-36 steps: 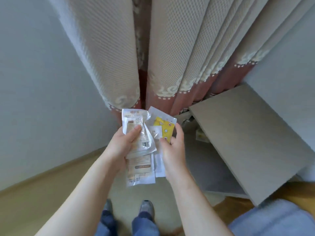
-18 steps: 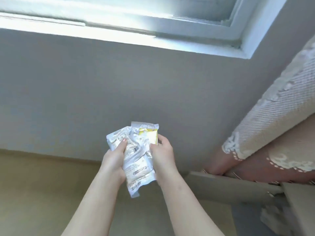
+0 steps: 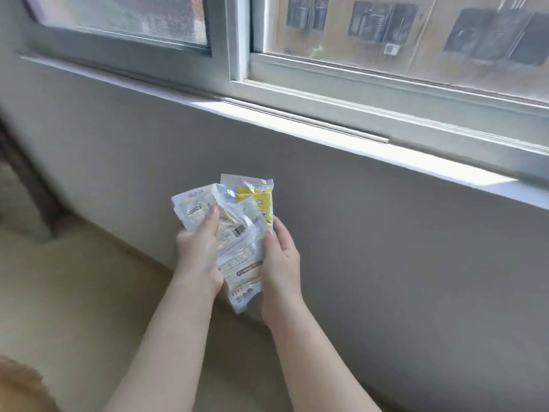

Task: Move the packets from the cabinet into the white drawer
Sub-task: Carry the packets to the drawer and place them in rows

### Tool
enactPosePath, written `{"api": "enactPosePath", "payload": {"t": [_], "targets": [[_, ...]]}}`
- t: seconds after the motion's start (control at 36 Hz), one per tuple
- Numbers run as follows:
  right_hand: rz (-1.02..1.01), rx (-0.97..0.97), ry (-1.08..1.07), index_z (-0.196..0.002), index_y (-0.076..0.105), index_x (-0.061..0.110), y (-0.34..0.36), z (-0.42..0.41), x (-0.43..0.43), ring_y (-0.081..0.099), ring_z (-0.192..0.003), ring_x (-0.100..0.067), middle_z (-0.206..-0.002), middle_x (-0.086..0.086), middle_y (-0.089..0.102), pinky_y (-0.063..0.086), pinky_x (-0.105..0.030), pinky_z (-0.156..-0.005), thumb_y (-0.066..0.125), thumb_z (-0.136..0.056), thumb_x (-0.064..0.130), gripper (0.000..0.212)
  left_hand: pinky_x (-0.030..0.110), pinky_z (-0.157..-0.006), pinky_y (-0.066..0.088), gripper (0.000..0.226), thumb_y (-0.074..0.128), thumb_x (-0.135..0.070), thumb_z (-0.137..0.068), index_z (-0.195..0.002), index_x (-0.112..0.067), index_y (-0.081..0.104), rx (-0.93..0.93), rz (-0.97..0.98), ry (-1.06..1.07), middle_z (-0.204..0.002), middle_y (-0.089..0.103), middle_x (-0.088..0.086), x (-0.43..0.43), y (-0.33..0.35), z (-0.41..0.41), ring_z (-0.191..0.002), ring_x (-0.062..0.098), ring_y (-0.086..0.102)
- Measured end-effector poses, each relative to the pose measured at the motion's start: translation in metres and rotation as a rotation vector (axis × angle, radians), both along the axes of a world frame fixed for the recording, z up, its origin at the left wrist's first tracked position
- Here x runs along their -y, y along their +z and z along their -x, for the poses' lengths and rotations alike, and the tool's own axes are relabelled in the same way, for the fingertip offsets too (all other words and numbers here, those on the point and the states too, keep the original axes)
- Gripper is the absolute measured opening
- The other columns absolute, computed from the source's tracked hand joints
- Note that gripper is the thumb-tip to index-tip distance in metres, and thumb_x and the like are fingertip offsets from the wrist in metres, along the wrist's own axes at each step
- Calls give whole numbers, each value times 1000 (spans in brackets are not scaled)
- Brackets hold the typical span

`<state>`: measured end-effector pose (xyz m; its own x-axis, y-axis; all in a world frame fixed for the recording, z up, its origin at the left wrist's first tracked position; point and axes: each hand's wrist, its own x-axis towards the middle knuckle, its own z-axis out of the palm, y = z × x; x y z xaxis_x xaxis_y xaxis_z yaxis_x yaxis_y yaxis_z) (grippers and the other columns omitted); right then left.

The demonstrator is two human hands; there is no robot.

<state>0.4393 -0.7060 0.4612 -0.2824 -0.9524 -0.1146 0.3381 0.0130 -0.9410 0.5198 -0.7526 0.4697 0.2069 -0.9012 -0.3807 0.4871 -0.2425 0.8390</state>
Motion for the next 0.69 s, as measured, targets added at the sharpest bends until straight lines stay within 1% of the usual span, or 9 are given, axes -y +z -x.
{"api": "enactPosePath", "payload": {"t": [0.11, 0.19, 0.25, 0.31, 0.39, 0.44, 0.56, 0.64, 0.69], "targets": [[89, -9, -2, -98, 63, 31, 26, -45, 54, 67, -93, -11, -101, 3, 70, 55, -31, -86, 45, -98, 15, 25, 41, -58, 59, 36, 63, -26, -89, -121, -11, 58, -32, 94, 100, -109, 69, 11, 42, 28, -42, -88, 27, 70], [120, 13, -25, -105, 59, 31, 43, -79, 96, 65, -104, -19, -114, -6, 67, 51, -42, -95, 52, -95, 18, 18, 38, -55, 58, 40, 65, -26, -88, -122, -10, 56, -49, 187, 161, -108, 69, 11, 73, 50, -71, -85, 26, 71], [147, 44, -21, -106, 59, 29, 55, -102, 126, 65, -104, -21, -114, -8, 67, 51, -43, -95, 54, -94, 18, 17, 37, -56, 58, 40, 66, -26, -87, -121, -9, 53, -28, 249, 207, -106, 69, 11, 95, 64, -89, -82, 25, 71], [179, 89, 11, -106, 60, 23, 67, -123, 156, 67, -94, -18, -104, -6, 70, 54, -38, -89, 54, -94, 16, 15, 39, -63, 58, 41, 65, -26, -87, -121, -10, 50, -10, 290, 268, -106, 67, 12, 119, 75, -108, -84, 26, 70], [220, 153, 69, -90, 62, 24, 88, -153, 202, 64, -73, -10, -83, 4, 68, 54, -26, -70, 54, -93, 16, 13, 47, -75, 57, 43, 61, -28, -87, -123, -12, 48, 3, 351, 328, -111, 65, 14, 156, 88, -138, -92, 30, 68], [220, 180, 105, -83, 62, 24, 98, -176, 232, 61, -70, -11, -79, 5, 65, 51, -25, -64, 54, -92, 15, 15, 47, -78, 56, 39, 59, -28, -88, -123, -15, 47, 23, 384, 377, -109, 66, 11, 181, 93, -159, -93, 29, 68], [203, 179, 160, -77, 60, 21, 110, -227, 291, 58, -70, -15, -78, 1, 62, 48, -30, -65, 54, -90, 15, 16, 44, -78, 56, 36, 63, -23, -85, -119, -19, 53, 74, 454, 461, -109, 68, 9, 228, 101, -205, -95, 27, 68], [194, 191, 245, -79, 57, 19, 114, -274, 328, 57, -65, -14, -76, 1, 60, 46, -28, -61, 52, -91, 16, 13, 35, -66, 58, 32, 62, -16, -88, -119, -20, 56, 46, 481, 516, -106, 70, 7, 259, 108, -249, -93, 25, 69], [189, 186, 316, -82, 57, 18, 115, -310, 346, 56, -65, -12, -77, 2, 60, 46, -26, -59, 51, -92, 16, 12, 33, -62, 57, 29, 61, -17, -89, -118, -19, 57, 34, 468, 577, -106, 71, 8, 273, 108, -282, -91, 26, 70]]}}
